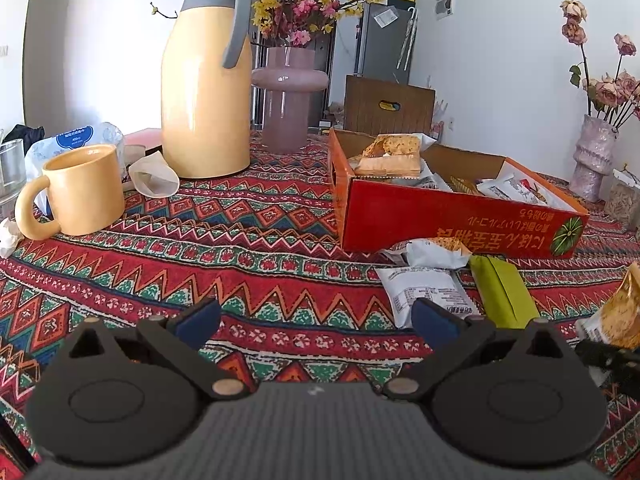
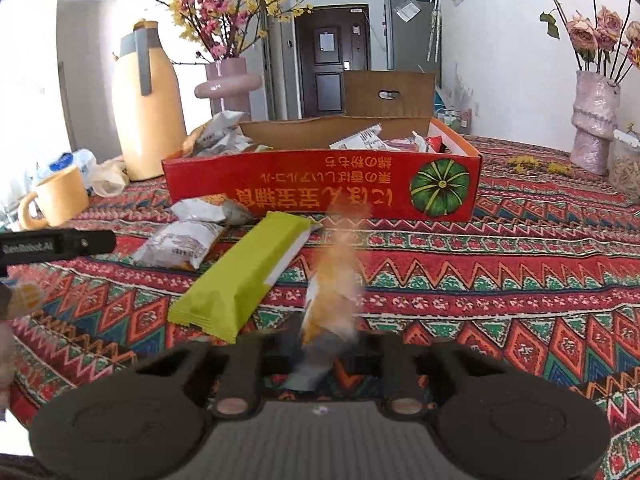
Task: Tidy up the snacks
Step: 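Grasp a cookie packet with the right gripper, then grasp the yellow-green bar with the left gripper while the right holds the cookie packet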
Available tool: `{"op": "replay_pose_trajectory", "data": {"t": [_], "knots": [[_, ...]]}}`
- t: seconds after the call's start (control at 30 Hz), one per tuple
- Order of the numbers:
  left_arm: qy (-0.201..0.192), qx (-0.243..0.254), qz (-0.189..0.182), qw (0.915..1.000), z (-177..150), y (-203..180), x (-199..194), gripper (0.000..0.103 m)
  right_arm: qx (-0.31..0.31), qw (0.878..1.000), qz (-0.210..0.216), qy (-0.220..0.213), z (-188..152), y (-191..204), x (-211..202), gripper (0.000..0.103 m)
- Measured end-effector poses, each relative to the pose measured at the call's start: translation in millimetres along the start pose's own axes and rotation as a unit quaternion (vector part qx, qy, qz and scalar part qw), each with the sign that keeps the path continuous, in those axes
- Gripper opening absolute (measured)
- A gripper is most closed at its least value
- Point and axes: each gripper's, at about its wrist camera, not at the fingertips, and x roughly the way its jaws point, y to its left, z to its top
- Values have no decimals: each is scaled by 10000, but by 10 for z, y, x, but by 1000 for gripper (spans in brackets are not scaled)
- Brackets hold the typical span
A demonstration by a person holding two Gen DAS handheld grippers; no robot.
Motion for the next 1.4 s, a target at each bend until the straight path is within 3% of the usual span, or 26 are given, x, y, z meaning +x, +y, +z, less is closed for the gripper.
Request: {"op": "replay_pose_trajectory", "data": {"t": [0.6, 0.93, 1.4], "knots": [[24, 95, 306, 9995, 43, -49, -18, 103, 232, 9959, -288, -824, 238, -524, -137, 14], [54, 388, -132, 9991, 200, -517, -31, 103, 476, 9949, -207, -863, 259, -806, -6, 14], [674, 663, -443, 9945, 310, -1171, 327, 103, 527, 9957, 0, -756, 210, -826, 36, 14]]}}
